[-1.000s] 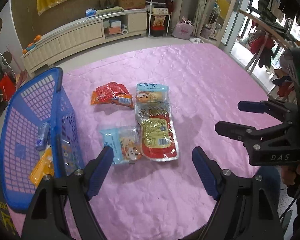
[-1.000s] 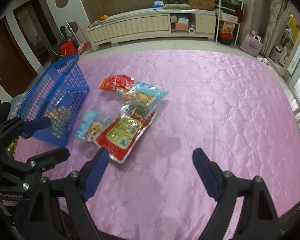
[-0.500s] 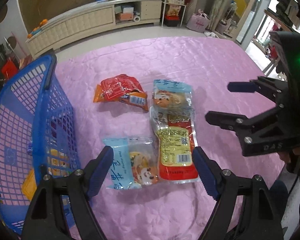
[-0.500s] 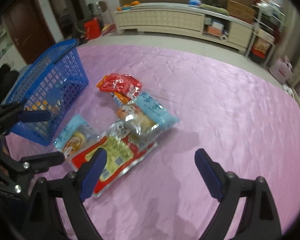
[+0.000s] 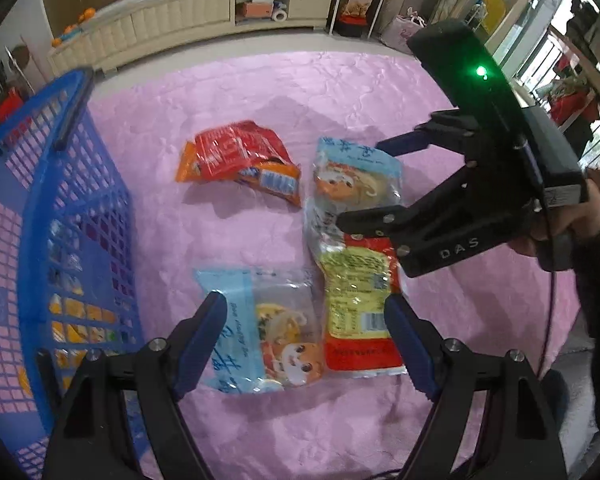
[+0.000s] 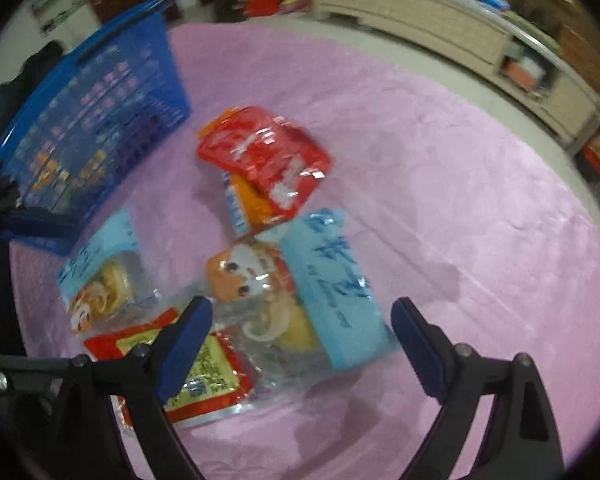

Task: Organize snacks
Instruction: 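Grasp the blue-labelled bun bag with the right tool while the left tool grasps the red spicy pack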

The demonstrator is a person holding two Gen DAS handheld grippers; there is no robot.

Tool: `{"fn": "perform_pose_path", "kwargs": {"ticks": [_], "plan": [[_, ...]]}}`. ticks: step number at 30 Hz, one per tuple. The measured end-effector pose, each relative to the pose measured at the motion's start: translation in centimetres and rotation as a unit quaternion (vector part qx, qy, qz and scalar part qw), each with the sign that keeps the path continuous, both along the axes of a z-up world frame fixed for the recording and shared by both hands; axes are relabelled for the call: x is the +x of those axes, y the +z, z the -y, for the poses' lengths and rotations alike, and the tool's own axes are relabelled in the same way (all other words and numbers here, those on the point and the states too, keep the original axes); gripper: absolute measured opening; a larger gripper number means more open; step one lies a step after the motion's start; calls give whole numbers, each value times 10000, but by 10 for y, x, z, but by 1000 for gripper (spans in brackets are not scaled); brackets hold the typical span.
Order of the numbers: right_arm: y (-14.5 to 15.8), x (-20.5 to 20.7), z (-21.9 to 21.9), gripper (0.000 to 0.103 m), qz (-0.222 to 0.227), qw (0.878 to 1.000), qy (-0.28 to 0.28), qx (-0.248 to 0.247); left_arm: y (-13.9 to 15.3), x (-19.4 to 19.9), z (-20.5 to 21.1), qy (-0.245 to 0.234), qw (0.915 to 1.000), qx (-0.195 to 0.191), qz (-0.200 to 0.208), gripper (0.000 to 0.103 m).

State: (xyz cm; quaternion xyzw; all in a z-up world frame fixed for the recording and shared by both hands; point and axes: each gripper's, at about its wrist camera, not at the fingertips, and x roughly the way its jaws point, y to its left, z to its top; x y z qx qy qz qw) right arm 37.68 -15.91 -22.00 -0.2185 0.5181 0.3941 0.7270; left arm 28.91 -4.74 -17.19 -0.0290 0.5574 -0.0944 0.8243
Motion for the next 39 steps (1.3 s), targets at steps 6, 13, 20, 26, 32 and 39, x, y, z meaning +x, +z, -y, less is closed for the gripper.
{"fn": "perform_pose_path", "kwargs": {"ticks": [6, 13, 20, 26, 32, 39], "plan": [[-2, -3, 0, 78, 146, 9998, 116, 112, -8, -5, 7, -119, 9993, 365, -3, 80], [1, -27, 17, 71, 337, 9990, -198, 237, -4, -14, 7, -134, 9994, 332, 24, 79], [27, -61, 68, 71, 306, 9901, -1272, 505, 5, -17, 28, -592, 9978, 284, 106, 79], [43, -88, 103, 71, 462, 9763, -2050, 513, -3, -3, 49, -886, 9956, 262, -162, 79], [45, -103, 126, 71, 743, 9573, -2785, 234, -20, 16, 66, -975, 9938, 277, -462, 79], [39, -115, 137, 71, 563, 9538, -2902, 542, -48, 39, 90, -1279, 9859, 540, -929, 79]]}}
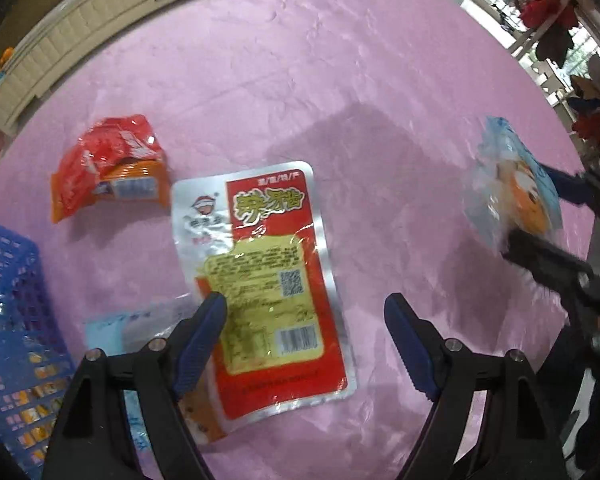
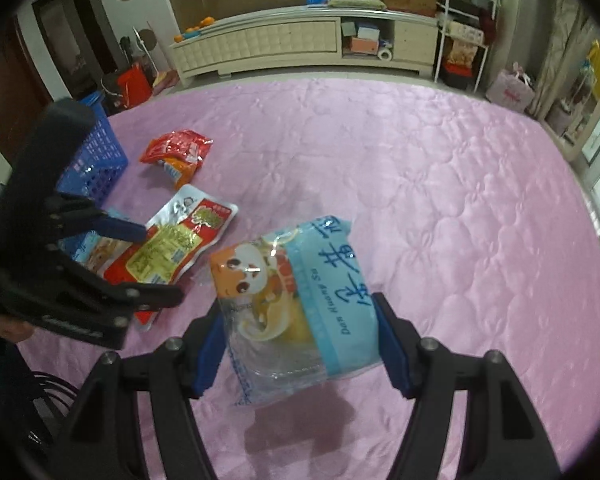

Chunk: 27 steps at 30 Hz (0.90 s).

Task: Organize snacks
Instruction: 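Grasp the blue-labelled bun bag with the right tool while the left tool grasps the red spicy pack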

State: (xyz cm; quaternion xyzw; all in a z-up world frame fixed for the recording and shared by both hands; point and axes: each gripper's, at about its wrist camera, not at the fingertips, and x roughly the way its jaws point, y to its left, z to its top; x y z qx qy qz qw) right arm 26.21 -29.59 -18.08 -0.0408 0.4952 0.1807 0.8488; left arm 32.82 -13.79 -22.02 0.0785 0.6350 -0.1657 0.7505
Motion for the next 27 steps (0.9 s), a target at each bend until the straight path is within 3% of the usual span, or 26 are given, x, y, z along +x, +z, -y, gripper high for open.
{"fn": "perform_pose_path", "kwargs": {"ticks": [6, 12, 13, 15, 16, 21, 22, 23, 25, 27], "plan": [[-9, 4, 13, 71, -149, 9994, -178, 247, -11, 10, 15, -75, 9996, 265, 9, 80], [-12, 0, 15, 71, -213, 9987, -199, 413, -14, 21, 14, 303, 9991, 268, 106, 77], [-13, 1, 15, 71, -225, 9986, -202, 443, -14, 19, 17, 366, 9987, 319, 163, 73], [-14, 1, 16, 71, -261, 9981, -215, 515, -12, 19, 16, 400, 9973, 547, 297, 50], [-16, 1, 15, 71, -268, 9980, -221, 533, -11, 18, 13, 419, 9978, 453, 248, 48], [-16, -1, 17, 71, -333, 9968, -322, 658, -6, 19, -7, 612, 9981, 1, 80, 18], [-15, -1, 17, 71, -339, 9966, -342, 670, -8, 16, -9, 568, 9982, -211, -25, 0], [-14, -2, 17, 71, -345, 9965, -358, 674, -10, 13, -9, 566, 9979, -296, -96, 2], [-11, -3, 15, 71, -338, 9966, -353, 662, -10, 3, 1, 442, 9989, 25, 179, 2], [-7, -6, 13, 71, -295, 9973, -319, 591, -10, -2, 10, 385, 9989, 82, 250, 2]]}}
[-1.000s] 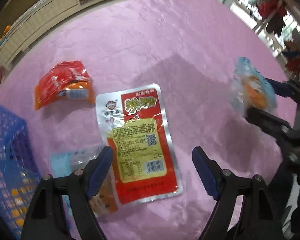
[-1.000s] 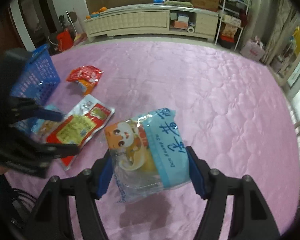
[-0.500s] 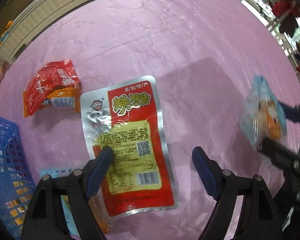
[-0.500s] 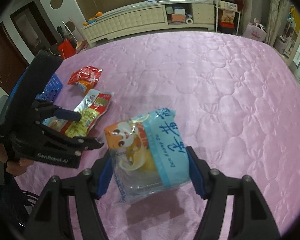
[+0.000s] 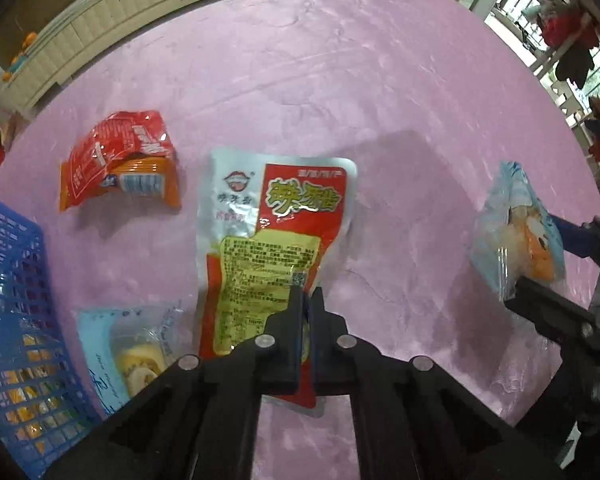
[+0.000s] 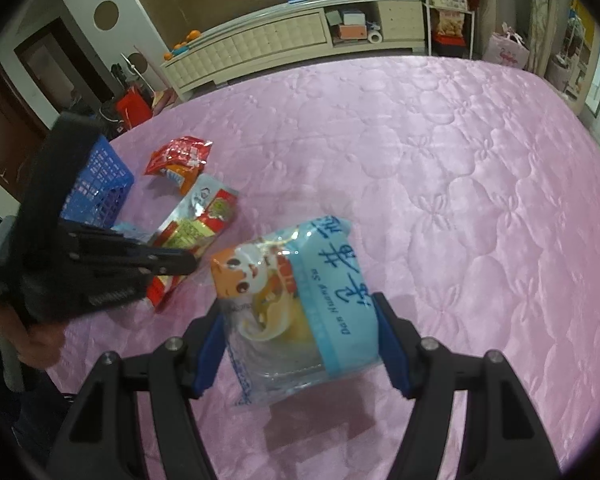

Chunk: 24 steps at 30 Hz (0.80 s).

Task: Organize snacks
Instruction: 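Grasp the blue-labelled bun bag with the right tool while the left tool grasps the red spicy pack, then carry the red spicy pack and bun bag over the basket and release both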

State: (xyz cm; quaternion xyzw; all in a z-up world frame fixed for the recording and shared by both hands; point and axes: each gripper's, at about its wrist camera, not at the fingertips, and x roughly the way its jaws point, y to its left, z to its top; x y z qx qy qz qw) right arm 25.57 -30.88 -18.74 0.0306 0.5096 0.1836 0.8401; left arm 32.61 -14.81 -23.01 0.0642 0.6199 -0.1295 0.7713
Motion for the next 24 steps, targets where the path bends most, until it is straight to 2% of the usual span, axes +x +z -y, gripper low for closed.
{"fn": "perform_pose_path", "kwargs": {"ticks": [3, 9, 16, 17, 24], "plan": [[8, -7, -3, 71, 62, 9999, 19, -114, 12, -11, 7, -86, 9996, -216, 171, 0], [26, -22, -3, 71, 147, 9996, -93, -222, 56, -23, 4, -111, 9967, -607, 525, 0], [67, -43, -24, 71, 439, 9987, -56, -271, 102, -64, -32, 2, 9911, -922, 964, 0], [73, -46, -28, 71, 488, 9983, -46, -300, 104, -71, -24, 37, 9901, -959, 1025, 0], [118, -71, -72, 71, 957, 9941, 192, -475, 155, -109, -75, 352, 9802, -1230, 1510, 0]]}}
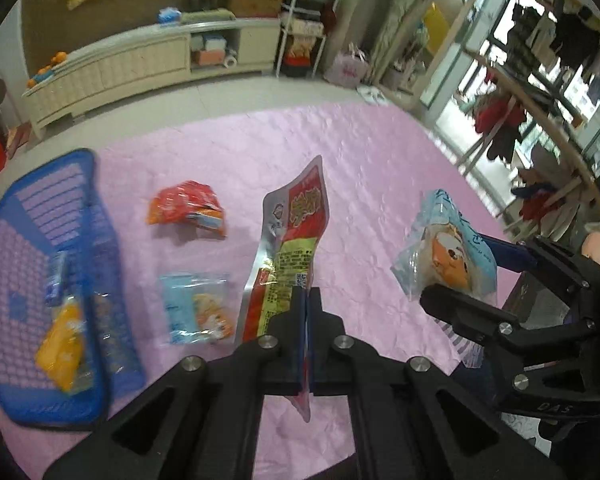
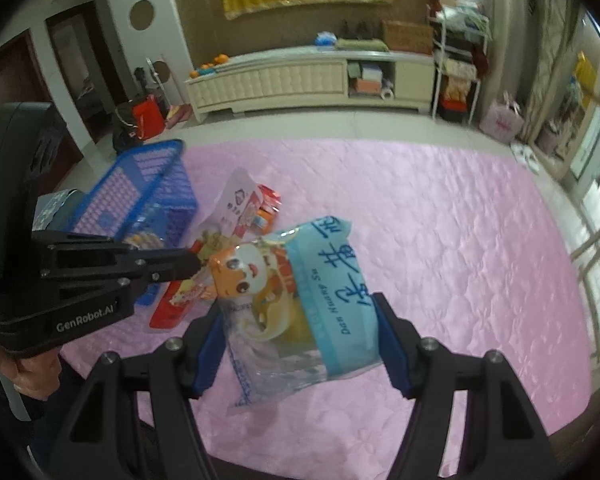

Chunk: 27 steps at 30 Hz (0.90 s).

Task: Organize snacks
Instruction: 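Carry the red spicy pack and bun bag over the basket and release both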

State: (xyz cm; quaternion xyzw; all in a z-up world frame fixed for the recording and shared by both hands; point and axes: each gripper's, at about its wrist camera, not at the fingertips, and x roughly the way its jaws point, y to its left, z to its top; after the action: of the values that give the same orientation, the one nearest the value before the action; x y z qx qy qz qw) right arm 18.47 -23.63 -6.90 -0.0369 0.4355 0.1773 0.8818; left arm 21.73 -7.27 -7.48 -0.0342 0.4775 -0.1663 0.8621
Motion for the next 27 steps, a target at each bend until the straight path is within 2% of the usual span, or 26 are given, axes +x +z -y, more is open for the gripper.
{"fn": "perform_pose_path", "kwargs": {"ticks": [5, 13, 20, 27], "plan": [[22, -14, -38, 71, 357, 9992, 174, -57, 21, -24, -46, 309, 9991, -61, 301, 0], [35, -11, -104, 71, 453, 9971, 610, 74, 49, -49, -122, 862, 9942, 77, 641, 0], [29, 2, -166, 71, 422, 9931, 1093, 76, 45, -42, -175, 1240, 9903, 241, 586, 0], [13, 26, -198, 71, 252, 9916, 1266, 54, 20, -11, -210, 1426, 9889, 217, 347, 0]]}}
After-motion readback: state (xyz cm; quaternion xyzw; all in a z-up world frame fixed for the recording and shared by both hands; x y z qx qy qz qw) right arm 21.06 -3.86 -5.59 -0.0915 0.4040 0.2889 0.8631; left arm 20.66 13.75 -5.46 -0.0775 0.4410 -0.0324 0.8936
